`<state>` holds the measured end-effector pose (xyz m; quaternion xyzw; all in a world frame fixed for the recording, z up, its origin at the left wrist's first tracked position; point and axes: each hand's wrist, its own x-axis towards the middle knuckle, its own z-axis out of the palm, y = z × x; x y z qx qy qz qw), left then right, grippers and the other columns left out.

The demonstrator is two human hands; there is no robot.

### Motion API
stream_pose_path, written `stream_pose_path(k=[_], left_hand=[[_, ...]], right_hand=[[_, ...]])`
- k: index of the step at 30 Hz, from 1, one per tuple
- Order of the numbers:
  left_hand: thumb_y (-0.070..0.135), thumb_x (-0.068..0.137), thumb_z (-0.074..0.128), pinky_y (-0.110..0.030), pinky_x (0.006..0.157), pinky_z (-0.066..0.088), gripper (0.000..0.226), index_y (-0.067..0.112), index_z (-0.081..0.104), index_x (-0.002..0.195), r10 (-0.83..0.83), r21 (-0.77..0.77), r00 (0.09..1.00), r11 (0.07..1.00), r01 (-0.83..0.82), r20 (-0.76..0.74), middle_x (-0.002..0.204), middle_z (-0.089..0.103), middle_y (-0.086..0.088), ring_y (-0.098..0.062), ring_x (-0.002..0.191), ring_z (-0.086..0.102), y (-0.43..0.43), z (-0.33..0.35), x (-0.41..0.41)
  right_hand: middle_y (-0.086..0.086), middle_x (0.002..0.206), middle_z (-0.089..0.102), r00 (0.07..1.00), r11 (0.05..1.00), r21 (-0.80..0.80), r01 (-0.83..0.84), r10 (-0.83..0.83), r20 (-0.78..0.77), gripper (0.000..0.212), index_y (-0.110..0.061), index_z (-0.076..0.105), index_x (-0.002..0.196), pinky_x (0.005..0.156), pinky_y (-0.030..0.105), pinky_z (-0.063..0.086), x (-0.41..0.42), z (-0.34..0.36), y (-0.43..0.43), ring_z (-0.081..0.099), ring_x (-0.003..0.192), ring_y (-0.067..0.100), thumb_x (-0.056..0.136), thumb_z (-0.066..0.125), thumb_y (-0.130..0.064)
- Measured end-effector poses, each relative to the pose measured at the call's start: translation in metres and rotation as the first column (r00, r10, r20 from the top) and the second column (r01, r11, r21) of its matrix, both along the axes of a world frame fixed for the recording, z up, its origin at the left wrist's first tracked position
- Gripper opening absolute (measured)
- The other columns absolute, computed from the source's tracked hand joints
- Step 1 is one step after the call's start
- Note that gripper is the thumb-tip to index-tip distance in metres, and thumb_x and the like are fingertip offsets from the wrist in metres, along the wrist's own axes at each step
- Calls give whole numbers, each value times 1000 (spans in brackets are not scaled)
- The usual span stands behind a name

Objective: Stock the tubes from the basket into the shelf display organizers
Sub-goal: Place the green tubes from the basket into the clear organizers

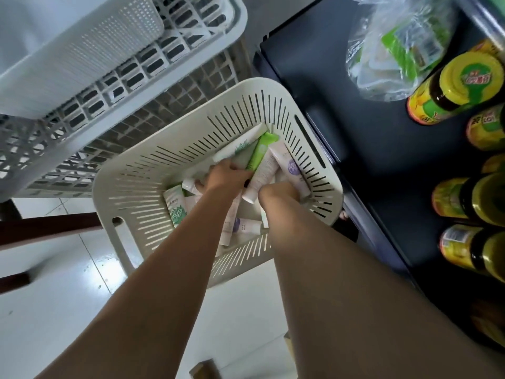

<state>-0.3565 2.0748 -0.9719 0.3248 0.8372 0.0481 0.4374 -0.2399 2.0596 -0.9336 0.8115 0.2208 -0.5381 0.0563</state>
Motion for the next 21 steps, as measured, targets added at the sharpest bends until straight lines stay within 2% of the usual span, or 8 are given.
stream_pose_path(k=[2, 4, 6, 10, 12, 15, 18, 21], left_hand=[[39, 64, 75, -52, 96, 50, 25, 27, 64, 83, -45, 44, 997, 998, 42, 68, 84, 70, 4, -26, 95, 67, 2, 6, 5], [35, 72, 80, -45, 98, 49, 32, 25, 65, 100, -116, 53, 991, 992, 112, 74, 94, 66, 5, -22, 98, 63, 4, 10, 6], [27, 81, 81, -35, 87, 51, 32, 16, 69, 108, -153, 54, 981, 988, 147, 119, 101, 68, -2, -21, 97, 64, 6, 11, 3], [12, 76, 82, -30, 64, 55, 20, 9, 70, 91, -147, 66, 979, 988, 139, 140, 89, 71, -12, -23, 78, 69, 6, 21, -12], [7, 75, 82, -33, 61, 56, 20, 12, 65, 85, -152, 66, 980, 987, 145, 127, 79, 69, -10, -24, 72, 69, 3, 28, -22], [7, 77, 80, -37, 73, 61, 17, 13, 71, 90, -169, 58, 981, 985, 164, 93, 81, 72, -8, -23, 74, 69, -5, 40, -43], [7, 78, 77, -38, 89, 59, 34, 11, 75, 112, -253, 72, 967, 965, 251, 19, 97, 74, -8, -21, 85, 67, -17, 50, -69], [10, 82, 74, -36, 82, 57, 30, 12, 77, 111, -289, 42, 957, 957, 288, 14, 86, 75, -8, -20, 77, 67, -34, 63, -86]], right_hand=[[7, 131, 59, 995, 996, 2, -87, 87, 54, 48, -6, 57, 133, 92, 36, 50, 3, 5, -4, 58, 124, 29, 87, 63, -19], [3, 112, 57, 951, 951, 14, -308, 308, -27, 36, -7, 59, 128, 83, 36, 47, 0, 9, -7, 59, 121, 29, 96, 56, -20], [4, 105, 58, 878, 880, 1, -475, 474, -65, 30, -9, 60, 124, 79, 36, 50, -6, 16, -10, 61, 116, 28, 99, 52, -24], [3, 112, 67, 783, 786, 5, -618, 615, -95, 11, -19, 62, 99, 95, 42, 51, -19, 18, -24, 64, 109, 26, 90, 58, -23], [2, 118, 65, 716, 720, -3, -694, 691, -98, 15, -21, 64, 106, 101, 46, 47, -23, 17, -37, 60, 115, 25, 92, 59, -23], [4, 128, 60, 598, 597, -45, -801, 802, -7, 32, -19, 61, 121, 103, 48, 43, -27, 18, -57, 52, 124, 30, 94, 59, -36], [10, 133, 55, 508, 509, -60, -859, 861, 35, 45, -21, 53, 130, 99, 46, 44, -29, 18, -66, 47, 126, 33, 93, 56, -46], [10, 133, 54, 517, 516, -99, -851, 856, 22, 43, -21, 56, 129, 97, 45, 46, -30, 19, -63, 47, 125, 32, 90, 64, -37]])
